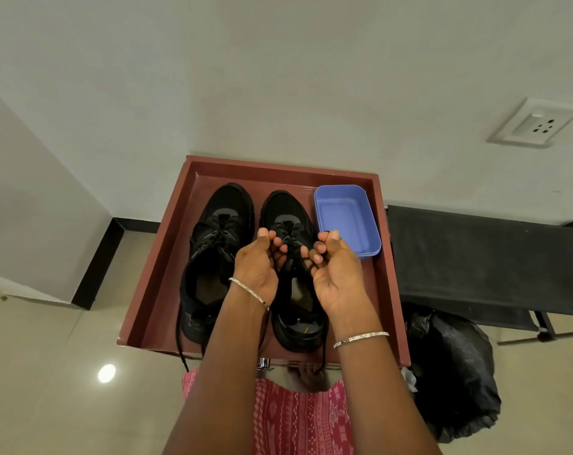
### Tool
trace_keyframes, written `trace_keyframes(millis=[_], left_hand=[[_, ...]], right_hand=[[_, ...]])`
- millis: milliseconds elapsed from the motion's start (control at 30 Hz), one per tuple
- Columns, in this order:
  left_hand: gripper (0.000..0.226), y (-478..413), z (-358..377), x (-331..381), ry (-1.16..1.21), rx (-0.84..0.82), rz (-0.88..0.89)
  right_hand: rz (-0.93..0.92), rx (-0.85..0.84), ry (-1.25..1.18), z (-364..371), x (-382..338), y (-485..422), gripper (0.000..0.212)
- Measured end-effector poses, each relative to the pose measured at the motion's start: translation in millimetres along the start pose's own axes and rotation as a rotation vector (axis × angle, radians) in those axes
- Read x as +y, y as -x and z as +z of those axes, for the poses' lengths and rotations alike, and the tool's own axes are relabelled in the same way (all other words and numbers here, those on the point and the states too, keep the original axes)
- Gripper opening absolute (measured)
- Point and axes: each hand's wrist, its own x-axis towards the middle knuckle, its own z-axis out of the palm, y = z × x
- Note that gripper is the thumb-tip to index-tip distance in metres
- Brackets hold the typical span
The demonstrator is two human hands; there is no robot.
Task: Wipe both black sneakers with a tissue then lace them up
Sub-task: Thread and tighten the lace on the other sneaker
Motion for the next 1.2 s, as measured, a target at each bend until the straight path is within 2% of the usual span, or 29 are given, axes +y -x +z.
trace_keyframes(millis=[167,267,400,567,733,867,933,1033,1200], left_hand=[[0.023,4.4,-6.5,-1.0,-0.294,-0.173,0.166],[0.021,2.9,-7.6,-1.0,-0.296,-0.178,0.21],[0.021,2.5,-6.9,-2.7,-0.333,-0.207,0.243],[0.015,0.0,-10.7,-0.3,-0.314,-0.169,0.218],[0.016,-1.6,-14.2,1.7,-0.269,-0.103,0.203],[0.01,-2.1,-13.5,2.8,-0.352,-0.212,0.198],[0.012,-1.5,-13.9,3.2,-0.362,-0.257,0.184],[0.013,-1.9,-15.7,4.4,-0.349,-0.263,0.152],[0.028,-3.4,-15.2,6.6,-0.319,-0.209,0.131]], right_hand=[[-0.124,-0.147,0.226,1.1,-0.6,1.7,0.026],[-0.164,-0.212,0.367,-0.1,1.2,-0.2,0.029],[-0.252,-0.195,0.477,-2.4,1.8,-1.6,0.025],[-0.289,-0.104,0.529,-8.0,1.3,-7.8,0.009],[-0.246,-0.103,0.501,-8.4,-2.2,-6.3,0.018],[-0.261,-0.078,0.446,-7.8,-1.5,-8.3,0.019],[-0.273,-0.076,0.46,-7.8,0.8,-9.5,0.013],[-0.304,-0.126,0.511,-7.4,1.6,-10.0,0.006],[-0.308,-0.284,0.661,-9.9,-3.2,-10.3,0.011]])
